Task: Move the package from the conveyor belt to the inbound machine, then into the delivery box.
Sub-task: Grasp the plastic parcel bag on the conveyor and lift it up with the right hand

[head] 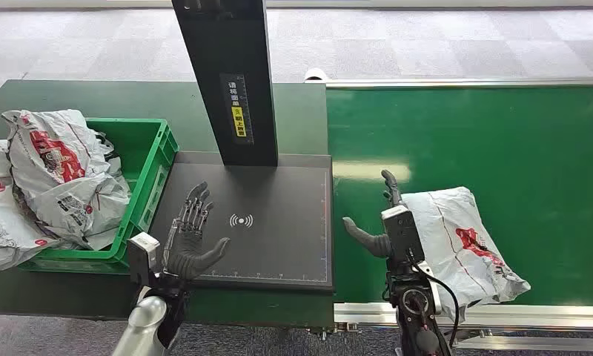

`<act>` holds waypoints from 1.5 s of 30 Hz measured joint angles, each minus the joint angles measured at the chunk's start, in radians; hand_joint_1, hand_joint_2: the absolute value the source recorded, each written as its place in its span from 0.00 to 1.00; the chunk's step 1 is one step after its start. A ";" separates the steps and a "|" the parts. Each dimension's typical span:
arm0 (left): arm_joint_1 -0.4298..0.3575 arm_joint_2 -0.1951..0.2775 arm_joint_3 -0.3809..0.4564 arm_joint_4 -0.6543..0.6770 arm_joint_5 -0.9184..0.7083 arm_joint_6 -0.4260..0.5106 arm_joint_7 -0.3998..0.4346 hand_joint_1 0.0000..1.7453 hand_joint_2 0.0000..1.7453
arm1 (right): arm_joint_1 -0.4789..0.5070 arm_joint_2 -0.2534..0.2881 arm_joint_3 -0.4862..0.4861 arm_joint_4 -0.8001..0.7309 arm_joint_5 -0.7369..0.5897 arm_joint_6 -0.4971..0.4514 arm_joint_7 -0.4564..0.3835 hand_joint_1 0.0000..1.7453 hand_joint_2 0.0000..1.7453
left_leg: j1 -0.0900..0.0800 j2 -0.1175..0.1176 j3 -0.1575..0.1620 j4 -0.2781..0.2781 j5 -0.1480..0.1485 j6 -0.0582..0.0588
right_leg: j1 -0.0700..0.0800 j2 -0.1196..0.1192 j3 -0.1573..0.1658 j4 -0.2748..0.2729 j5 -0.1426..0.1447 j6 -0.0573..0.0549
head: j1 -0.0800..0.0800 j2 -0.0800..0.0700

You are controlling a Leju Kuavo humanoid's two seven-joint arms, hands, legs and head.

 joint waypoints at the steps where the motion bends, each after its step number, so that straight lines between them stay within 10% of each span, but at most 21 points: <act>1: 0.002 0.000 0.002 -0.001 -0.001 0.000 0.001 0.00 1.00 | -0.002 -0.004 -0.006 -0.004 0.022 -0.005 0.010 0.00 1.00 | 0.000 0.000 0.000 0.000 0.000 0.000 | 0.000 0.000 0.000 0.000 0.000 0.000 | 0.000 0.000; 11: 0.020 0.001 0.012 -0.016 -0.004 -0.004 0.006 0.00 1.00 | -0.127 -0.103 -0.052 0.049 0.221 -0.005 0.135 0.00 1.00 | 0.000 0.000 0.000 0.000 0.000 0.000 | 0.000 0.000 0.001 0.000 0.000 0.000 | 0.000 0.000; 18: 0.052 0.016 0.036 -0.058 0.004 0.011 0.021 0.00 1.00 | -0.330 -0.194 0.002 0.428 0.446 0.008 0.253 0.00 1.00 | 0.000 -0.003 0.000 0.000 0.001 0.001 | 0.000 -0.002 0.002 0.000 0.000 0.000 | 0.000 0.000; 41: 0.057 0.021 0.052 -0.079 -0.016 0.039 0.062 0.00 1.00 | -0.526 -0.260 0.173 0.839 0.600 0.248 0.496 0.00 1.00 | 0.000 -0.003 0.000 0.001 0.001 0.001 | 0.000 -0.003 0.001 0.000 0.000 0.000 | 0.000 0.000; 45: 0.060 0.021 0.052 -0.082 -0.021 0.040 0.076 0.00 1.00 | -0.527 -0.260 0.180 0.845 0.603 0.238 0.517 0.97 1.00 | 0.000 -0.003 0.000 0.001 0.001 0.001 | 0.000 -0.003 0.002 0.000 0.000 0.000 | 0.000 0.000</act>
